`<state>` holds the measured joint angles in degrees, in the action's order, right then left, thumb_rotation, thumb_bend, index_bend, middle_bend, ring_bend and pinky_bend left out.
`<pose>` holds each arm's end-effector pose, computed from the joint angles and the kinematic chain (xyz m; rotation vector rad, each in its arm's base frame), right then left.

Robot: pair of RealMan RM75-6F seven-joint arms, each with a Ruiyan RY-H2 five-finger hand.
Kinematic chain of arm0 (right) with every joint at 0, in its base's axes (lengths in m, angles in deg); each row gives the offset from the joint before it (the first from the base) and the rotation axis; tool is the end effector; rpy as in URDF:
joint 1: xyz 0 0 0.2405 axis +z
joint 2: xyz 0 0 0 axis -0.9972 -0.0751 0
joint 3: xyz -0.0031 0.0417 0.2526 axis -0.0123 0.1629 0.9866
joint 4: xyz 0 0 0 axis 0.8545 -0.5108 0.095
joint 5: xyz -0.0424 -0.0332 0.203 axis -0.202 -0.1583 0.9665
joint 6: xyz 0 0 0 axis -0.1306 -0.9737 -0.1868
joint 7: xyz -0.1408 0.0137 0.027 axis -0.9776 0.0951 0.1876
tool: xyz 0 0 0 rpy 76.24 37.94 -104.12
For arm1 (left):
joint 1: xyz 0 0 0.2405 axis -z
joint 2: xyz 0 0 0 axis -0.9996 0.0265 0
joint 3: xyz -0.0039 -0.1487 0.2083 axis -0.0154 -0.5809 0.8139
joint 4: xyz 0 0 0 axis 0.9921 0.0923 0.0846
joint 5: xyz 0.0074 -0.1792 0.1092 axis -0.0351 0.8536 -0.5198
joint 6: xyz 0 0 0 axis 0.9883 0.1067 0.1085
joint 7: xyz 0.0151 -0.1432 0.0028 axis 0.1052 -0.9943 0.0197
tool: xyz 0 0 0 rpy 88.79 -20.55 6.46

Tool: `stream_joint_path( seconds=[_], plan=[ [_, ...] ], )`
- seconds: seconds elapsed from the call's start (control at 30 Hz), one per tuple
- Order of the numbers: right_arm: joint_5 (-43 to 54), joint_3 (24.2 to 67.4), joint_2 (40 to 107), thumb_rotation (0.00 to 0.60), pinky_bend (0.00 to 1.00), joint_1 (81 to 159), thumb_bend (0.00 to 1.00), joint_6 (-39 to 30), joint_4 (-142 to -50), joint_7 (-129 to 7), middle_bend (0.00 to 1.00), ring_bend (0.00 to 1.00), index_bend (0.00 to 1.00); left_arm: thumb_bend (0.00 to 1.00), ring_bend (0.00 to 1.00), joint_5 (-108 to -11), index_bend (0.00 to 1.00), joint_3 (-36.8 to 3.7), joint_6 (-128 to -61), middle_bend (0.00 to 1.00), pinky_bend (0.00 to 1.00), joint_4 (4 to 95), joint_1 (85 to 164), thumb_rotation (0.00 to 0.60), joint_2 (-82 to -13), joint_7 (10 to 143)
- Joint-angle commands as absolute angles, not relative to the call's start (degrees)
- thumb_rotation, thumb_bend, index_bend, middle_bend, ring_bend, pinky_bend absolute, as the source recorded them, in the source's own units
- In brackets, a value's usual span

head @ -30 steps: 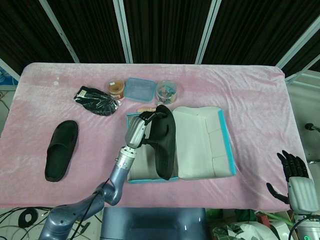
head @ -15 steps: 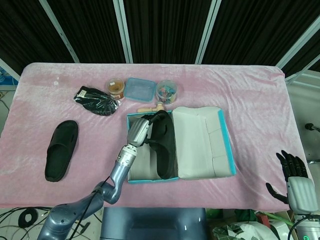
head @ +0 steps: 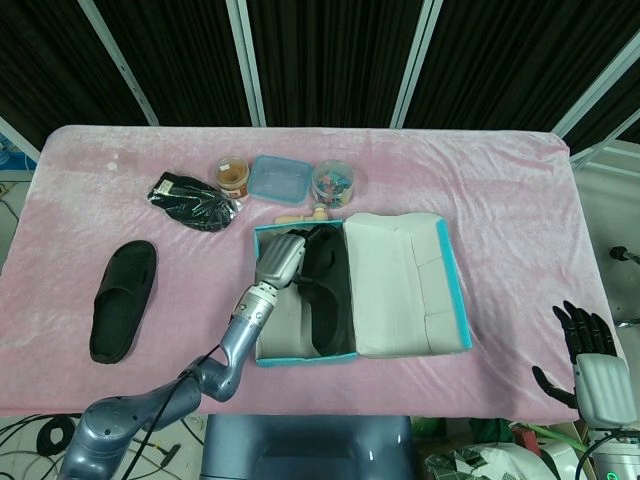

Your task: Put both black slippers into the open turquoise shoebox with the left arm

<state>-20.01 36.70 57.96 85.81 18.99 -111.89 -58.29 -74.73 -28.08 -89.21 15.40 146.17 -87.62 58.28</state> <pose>-0.3203 -0.1488 0.1435 1.3321 -0.9941 0.9437 -0.0517 0.3904 -0.1195 -1.6730 -1.1591 -1.4745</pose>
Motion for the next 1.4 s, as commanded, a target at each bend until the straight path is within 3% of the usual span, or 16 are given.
stream_joint_path(
  seconds=[0.03,0.37,0.63,1.07,1.23,1.27,1.4],
  plan=[
    [-20.0,36.7,57.9,0.6,0.04,85.8,0.19,19.0,-112.0,-58.4,0.02,0.0,0.0,0.06,0.4,-73.6,0.17,-28.1,-87.3,0.46,0.37,17.4,146.2,0.6,-86.0,62.5],
    [-20.0,36.7,57.9,0.6,0.04,85.7,0.19,19.0,-112.2,-58.5,0.02,0.0,0.0,0.0,0.24,-70.3,0.02,-27.9,-84.1,0.28,0.28,23.7,145.7,0.6,-82.4,75.6],
    [-20.0,36.7,57.8,0.6,0.04,85.5,0.19,19.3,-112.2,-58.4,0.02,0.0,0.0,0.0,0.19,-67.3,0.0,-27.7,-81.7,0.21,0.23,26.9,145.7,0.6,-80.4,84.0],
    [-20.2,36.7,57.8,0.6,0.04,85.1,0.19,19.8,-112.2,-58.2,0.02,0.0,0.0,0.0,0.31,-60.3,0.0,-27.8,-76.6,0.23,0.23,35.1,146.0,0.6,-76.1,94.5],
    [-20.3,36.6,57.7,0.6,0.04,85.0,0.19,20.0,-112.2,-58.2,0.02,0.0,0.0,0.0,0.3,-59.0,0.0,-27.4,-74.7,0.23,0.23,37.4,146.5,0.6,-74.5,95.3],
    [-20.3,36.6,57.7,0.6,0.04,85.0,0.19,20.0,-112.2,-58.2,0.02,0.0,0.0,0.0,0.28,-59.1,0.0,-27.4,-74.7,0.23,0.23,37.7,146.5,0.6,-74.4,95.2],
    [-20.4,36.6,57.7,0.6,0.04,84.8,0.19,20.2,-112.1,-58.1,0.02,0.0,0.0,0.0,0.04,-60.5,0.0,-27.2,-76.2,0.16,0.15,38.5,146.1,0.6,-73.8,93.4]
  ],
)
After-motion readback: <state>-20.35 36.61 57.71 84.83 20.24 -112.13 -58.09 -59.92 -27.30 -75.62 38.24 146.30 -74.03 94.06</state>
